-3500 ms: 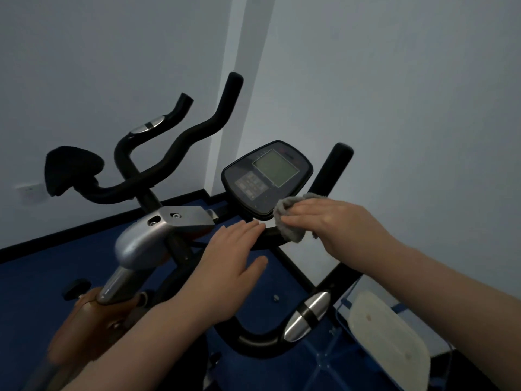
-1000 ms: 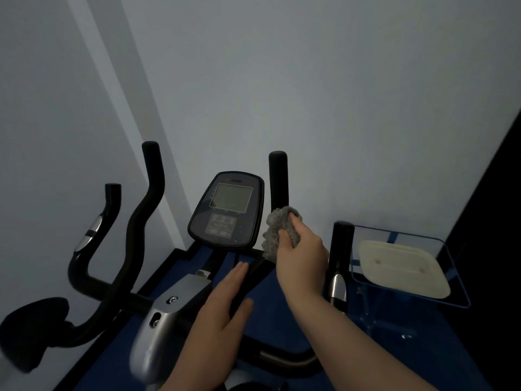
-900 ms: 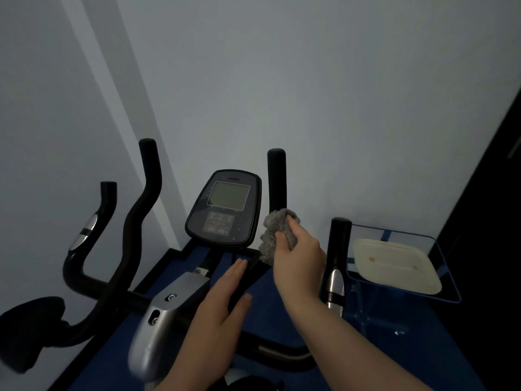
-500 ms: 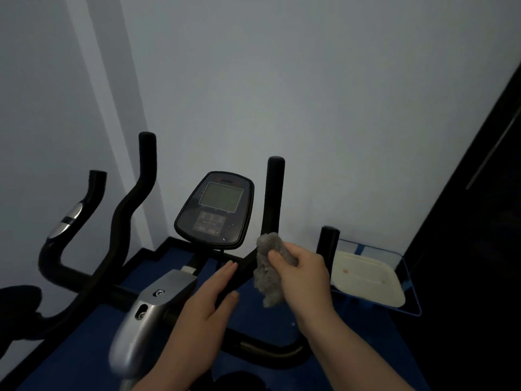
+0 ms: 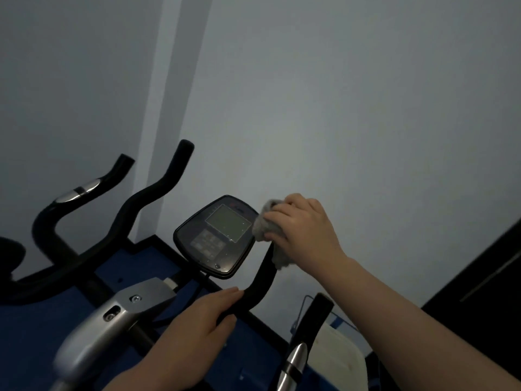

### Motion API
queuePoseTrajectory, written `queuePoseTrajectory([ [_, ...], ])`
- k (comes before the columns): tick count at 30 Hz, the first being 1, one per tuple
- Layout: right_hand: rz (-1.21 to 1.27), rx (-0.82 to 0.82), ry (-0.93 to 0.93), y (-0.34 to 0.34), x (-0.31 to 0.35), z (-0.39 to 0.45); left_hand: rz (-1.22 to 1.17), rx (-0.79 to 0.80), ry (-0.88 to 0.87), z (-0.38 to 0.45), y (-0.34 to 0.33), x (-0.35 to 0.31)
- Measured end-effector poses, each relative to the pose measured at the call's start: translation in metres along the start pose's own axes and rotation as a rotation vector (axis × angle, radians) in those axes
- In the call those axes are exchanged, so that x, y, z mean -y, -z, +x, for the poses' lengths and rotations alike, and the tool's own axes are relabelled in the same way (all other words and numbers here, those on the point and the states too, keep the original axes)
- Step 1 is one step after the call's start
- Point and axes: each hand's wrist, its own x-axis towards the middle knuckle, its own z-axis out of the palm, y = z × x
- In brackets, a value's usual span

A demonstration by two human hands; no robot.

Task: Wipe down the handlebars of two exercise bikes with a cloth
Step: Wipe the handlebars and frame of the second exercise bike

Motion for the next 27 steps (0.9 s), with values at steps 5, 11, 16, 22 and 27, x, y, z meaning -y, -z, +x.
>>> queuePoseTrajectory([
  [5,-0.093,0.076,0.184,-0.016,-0.021,-0.006,0.021,-0.023,-0.013,-0.003,-0.004,0.002],
  [11,-0.042,-0.049,0.273,-0.038,-0.012,-0.015,0.017,-0.044,-0.029,-0.005,-0.008,0.005],
  [16,0.044,-0.065,0.21,-0.053,0.002,-0.027,0.036,0.007,-0.042,-0.006,-0.004,0.008],
  [22,0.205,-0.019,0.083,-0.058,0.026,-0.045,0.086,-0.032,-0.023,-0.013,-0.002,0.01],
  [27,0.394,-0.097,-0.178,-0.058,0.054,-0.067,0.093,-0.059,-0.008,-0.019,0.001,0.011],
])
